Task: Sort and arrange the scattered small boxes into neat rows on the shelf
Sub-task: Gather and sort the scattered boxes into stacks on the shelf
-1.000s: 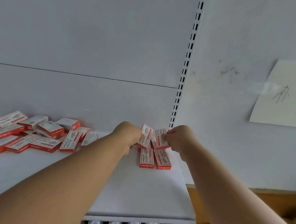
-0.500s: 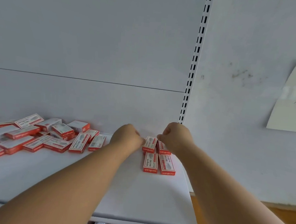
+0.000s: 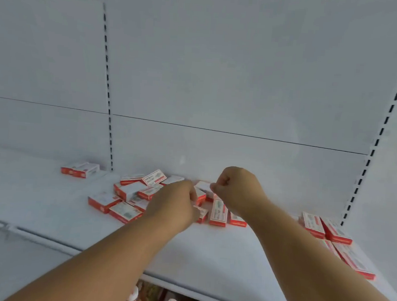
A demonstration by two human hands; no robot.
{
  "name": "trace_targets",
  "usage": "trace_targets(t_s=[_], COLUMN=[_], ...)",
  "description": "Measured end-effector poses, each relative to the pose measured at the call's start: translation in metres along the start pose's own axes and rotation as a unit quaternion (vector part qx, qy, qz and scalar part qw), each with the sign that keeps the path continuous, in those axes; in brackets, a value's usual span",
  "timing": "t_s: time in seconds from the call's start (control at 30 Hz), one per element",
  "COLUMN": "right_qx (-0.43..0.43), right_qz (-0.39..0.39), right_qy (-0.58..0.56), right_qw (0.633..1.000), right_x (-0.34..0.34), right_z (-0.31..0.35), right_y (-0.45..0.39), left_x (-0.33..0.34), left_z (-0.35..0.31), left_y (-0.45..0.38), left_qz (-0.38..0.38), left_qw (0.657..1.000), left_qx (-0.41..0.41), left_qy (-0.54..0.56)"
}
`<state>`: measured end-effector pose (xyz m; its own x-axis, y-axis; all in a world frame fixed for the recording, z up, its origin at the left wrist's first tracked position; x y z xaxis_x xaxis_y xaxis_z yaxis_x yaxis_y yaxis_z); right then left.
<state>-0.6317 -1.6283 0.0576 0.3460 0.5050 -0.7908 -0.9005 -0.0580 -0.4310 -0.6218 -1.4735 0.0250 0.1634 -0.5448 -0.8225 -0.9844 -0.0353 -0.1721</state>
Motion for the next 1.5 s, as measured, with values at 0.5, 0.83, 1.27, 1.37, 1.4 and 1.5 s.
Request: trace_targets(t_s=[0.5,0.83,1.27,1.37,1.4,1.5], right_qx=[0.025,0.043,-0.047,-0.01,0.003,0.038], right_qz=[0.133,0.076,0.045,0.167,0.192,0.19], right_qy=[0.061,-0.031,-0.006,0.173,0.216,0.267], right_qw=[0.989,0.996,0.998,0.971,0.957,0.944], right_x=[0.14,0.133,0.142,0.177,0.187,0.197], right_z=[0.096,0.09,0.129,0.133,0.136,0.143], right_y=[-0.055,-0.063,-0.109,-0.123,-0.126,-0.137], left_x=[-0.062,-0.058,-0.092,-0.098,-0.099,-0.101], left_z=[0.147,0.162,0.216,0.229,0.231,0.235], left_y=[-0.084,-0.086,-0.134,-0.155,-0.162,-0.18], left_qz=[0.044,0.066,0.1,0.109,0.121,0.164], left_qw=[0.997,0.977,0.899,0.91,0.913,0.913], left_qx=[0.02,-0.045,-0.171,-0.153,-0.146,-0.125], left_qy=[0.055,0.198,0.391,0.369,0.362,0.352])
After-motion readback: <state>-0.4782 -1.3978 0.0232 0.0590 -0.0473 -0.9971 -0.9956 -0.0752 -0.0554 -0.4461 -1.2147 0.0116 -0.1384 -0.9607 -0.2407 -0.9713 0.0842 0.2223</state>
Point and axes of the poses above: each hand's wrist, its own y-axis away from the middle knuckle, its own x-axis out of the palm, z = x × y, the point moved 8 cm from there along -y, towards the middle knuckle, and after that the axes turned 15 degrees about -x, right-handed, at the moved point
